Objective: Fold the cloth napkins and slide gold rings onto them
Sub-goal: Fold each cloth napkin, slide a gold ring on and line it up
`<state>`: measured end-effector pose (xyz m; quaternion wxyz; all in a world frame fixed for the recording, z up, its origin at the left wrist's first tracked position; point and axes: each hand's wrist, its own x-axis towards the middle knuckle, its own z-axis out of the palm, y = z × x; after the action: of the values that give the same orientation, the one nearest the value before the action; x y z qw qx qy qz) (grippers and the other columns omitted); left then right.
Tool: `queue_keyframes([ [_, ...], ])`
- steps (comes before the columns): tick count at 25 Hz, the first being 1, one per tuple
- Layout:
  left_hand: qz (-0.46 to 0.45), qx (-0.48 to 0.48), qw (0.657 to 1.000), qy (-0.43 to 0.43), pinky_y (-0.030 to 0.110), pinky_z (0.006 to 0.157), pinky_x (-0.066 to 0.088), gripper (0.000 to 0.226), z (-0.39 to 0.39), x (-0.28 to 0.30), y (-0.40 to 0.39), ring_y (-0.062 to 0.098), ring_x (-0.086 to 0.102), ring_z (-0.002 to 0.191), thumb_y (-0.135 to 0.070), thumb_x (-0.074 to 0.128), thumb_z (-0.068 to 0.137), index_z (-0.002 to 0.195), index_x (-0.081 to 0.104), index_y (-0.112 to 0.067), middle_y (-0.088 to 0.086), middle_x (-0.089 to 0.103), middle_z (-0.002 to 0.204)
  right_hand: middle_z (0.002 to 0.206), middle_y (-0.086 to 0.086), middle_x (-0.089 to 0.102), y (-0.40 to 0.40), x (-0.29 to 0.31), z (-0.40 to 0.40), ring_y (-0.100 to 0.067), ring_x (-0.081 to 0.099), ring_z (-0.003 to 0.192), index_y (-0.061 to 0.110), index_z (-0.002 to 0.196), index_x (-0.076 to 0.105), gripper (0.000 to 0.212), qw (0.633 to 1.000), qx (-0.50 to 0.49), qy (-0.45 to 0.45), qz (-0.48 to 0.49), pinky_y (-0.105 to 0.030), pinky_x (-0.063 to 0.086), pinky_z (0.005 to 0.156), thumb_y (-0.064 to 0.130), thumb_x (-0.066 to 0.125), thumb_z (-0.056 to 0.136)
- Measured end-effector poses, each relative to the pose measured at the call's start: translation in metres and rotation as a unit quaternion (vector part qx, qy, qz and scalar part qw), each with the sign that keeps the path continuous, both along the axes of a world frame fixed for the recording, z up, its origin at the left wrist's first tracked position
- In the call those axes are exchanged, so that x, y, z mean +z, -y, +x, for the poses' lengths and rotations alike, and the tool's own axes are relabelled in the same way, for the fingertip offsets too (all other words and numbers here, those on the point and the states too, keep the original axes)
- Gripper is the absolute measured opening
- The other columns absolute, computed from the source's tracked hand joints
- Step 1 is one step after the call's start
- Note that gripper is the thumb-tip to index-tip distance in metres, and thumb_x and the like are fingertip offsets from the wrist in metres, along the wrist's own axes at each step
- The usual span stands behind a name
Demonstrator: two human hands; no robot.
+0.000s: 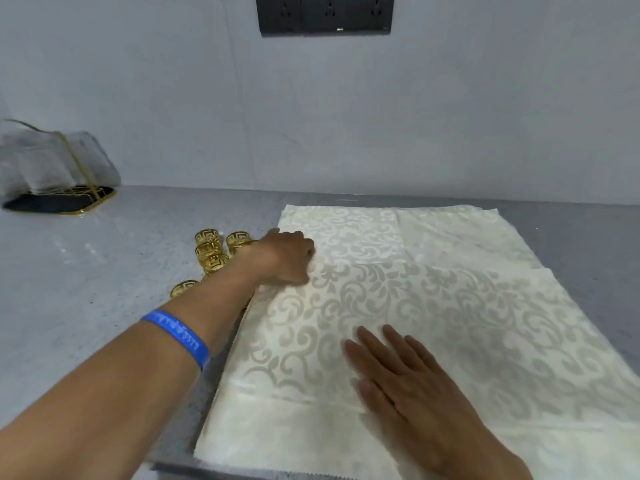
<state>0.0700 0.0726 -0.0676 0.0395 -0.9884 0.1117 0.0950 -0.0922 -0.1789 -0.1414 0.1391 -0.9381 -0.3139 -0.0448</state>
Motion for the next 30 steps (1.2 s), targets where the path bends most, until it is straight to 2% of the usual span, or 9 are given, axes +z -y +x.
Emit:
queue_keyframes([
  [3, -0.07, 0.053, 0.995, -0.053, 0.03, 0.07, 0.05, 0.035, 0.009, 0.002, -0.013, 0.013, 0.056, 0.088, -0.021, 0.063, 0.074, 0.108, 0.054, -0.028, -0.006, 0.057, 0.101, 0.159, 0.028, -0.002, 0.0, -0.002, 0.002, -0.003, -0.01, 0.149, 0.051, 0.151, 0.001, 0.051, 1.0, 0.016, 0.002, 0.014, -0.029, -0.005, 0.118, 0.05, 0.018, 0.104],
  [5, -0.092, 0.057, 0.994, -0.029, 0.026, 0.059, 0.044, 0.02, 0.007, 0.001, -0.018, 0.011, 0.056, 0.079, -0.016, 0.066, 0.073, 0.088, 0.057, -0.026, -0.005, 0.06, 0.094, 0.159, 0.023, 0.018, 0.006, -0.004, 0.002, -0.005, 0.01, 0.15, 0.047, 0.152, 0.016, 0.051, 0.995, 0.036, 0.006, 0.095, -0.029, 0.006, 0.119, 0.046, 0.03, 0.103],
  [9, -0.221, 0.077, 0.965, 0.115, 0.025, 0.06, 0.041, 0.013, -0.029, 0.015, -0.001, 0.015, 0.061, 0.081, -0.014, 0.057, 0.083, 0.083, 0.068, -0.021, -0.008, 0.067, 0.088, 0.137, 0.026, 0.052, 0.012, 0.013, -0.002, 0.003, 0.04, 0.135, 0.041, 0.132, 0.057, 0.04, 0.902, -0.029, -0.241, 0.357, -0.036, 0.03, 0.117, 0.039, 0.052, 0.092],
  [12, -0.251, 0.023, 0.932, 0.259, 0.032, 0.072, 0.045, 0.015, -0.088, 0.015, 0.045, 0.02, 0.061, 0.08, -0.018, 0.058, 0.083, 0.082, 0.072, -0.023, -0.007, 0.07, 0.085, 0.103, 0.003, 0.072, 0.004, 0.038, 0.002, -0.014, 0.066, 0.1, 0.026, 0.105, 0.066, 0.017, 0.833, -0.122, -0.249, 0.479, -0.041, 0.05, 0.09, 0.036, 0.061, 0.092],
  [15, -0.221, -0.081, 0.907, 0.348, 0.035, 0.07, 0.039, 0.005, -0.136, -0.008, 0.098, 0.023, 0.058, 0.071, -0.013, 0.068, 0.076, 0.078, 0.07, -0.018, -0.003, 0.065, 0.073, 0.081, -0.004, 0.074, -0.001, 0.066, 0.018, -0.022, 0.07, 0.072, 0.02, 0.105, 0.058, 0.019, 0.792, -0.21, -0.28, 0.5, -0.037, 0.046, 0.061, 0.036, 0.058, 0.094],
  [17, -0.226, -0.138, 0.893, 0.363, 0.032, 0.068, 0.032, 0.009, -0.153, -0.024, 0.117, 0.022, 0.054, 0.068, -0.012, 0.07, 0.075, 0.083, 0.066, -0.015, -0.002, 0.062, 0.07, 0.07, -0.005, 0.069, 0.001, 0.074, 0.027, -0.019, 0.065, 0.059, 0.021, 0.108, 0.056, 0.019, 0.801, -0.248, -0.318, 0.441, -0.031, 0.043, 0.053, 0.022, 0.06, 0.089],
  [20, -0.237, -0.161, 0.914, 0.285, 0.03, 0.074, 0.033, 0.029, -0.173, -0.04, 0.103, 0.018, 0.054, 0.082, -0.027, 0.068, 0.079, 0.105, 0.059, -0.019, -0.005, 0.065, 0.087, 0.06, -0.007, 0.06, 0.008, 0.067, 0.031, -0.017, 0.054, 0.046, 0.017, 0.104, 0.06, 0.024, 0.835, -0.272, -0.334, 0.343, -0.028, 0.04, 0.046, 0.006, 0.059, 0.082],
  [24, -0.264, -0.087, 0.937, 0.211, 0.023, 0.093, 0.035, 0.046, -0.2, -0.061, 0.016, 0.007, 0.052, 0.111, -0.058, 0.054, 0.083, 0.117, 0.066, -0.029, -0.015, 0.064, 0.119, 0.065, 0.002, 0.057, 0.009, 0.051, 0.031, -0.017, 0.055, 0.059, 0.021, 0.088, 0.063, 0.018, 0.895, -0.258, -0.244, 0.271, -0.027, 0.042, 0.056, 0.005, 0.059, 0.084],
  [30, -0.372, -0.003, 0.902, 0.221, 0.012, 0.095, 0.046, 0.021, -0.228, -0.067, -0.047, -0.01, 0.06, 0.107, -0.036, 0.073, 0.085, 0.103, 0.078, -0.026, -0.017, 0.069, 0.115, 0.074, 0.007, 0.059, 0.004, 0.042, 0.027, -0.015, 0.061, 0.058, 0.023, 0.088, 0.064, 0.022, 0.936, -0.232, -0.164, 0.21, -0.03, 0.048, 0.052, 0.007, 0.049, 0.089],
])
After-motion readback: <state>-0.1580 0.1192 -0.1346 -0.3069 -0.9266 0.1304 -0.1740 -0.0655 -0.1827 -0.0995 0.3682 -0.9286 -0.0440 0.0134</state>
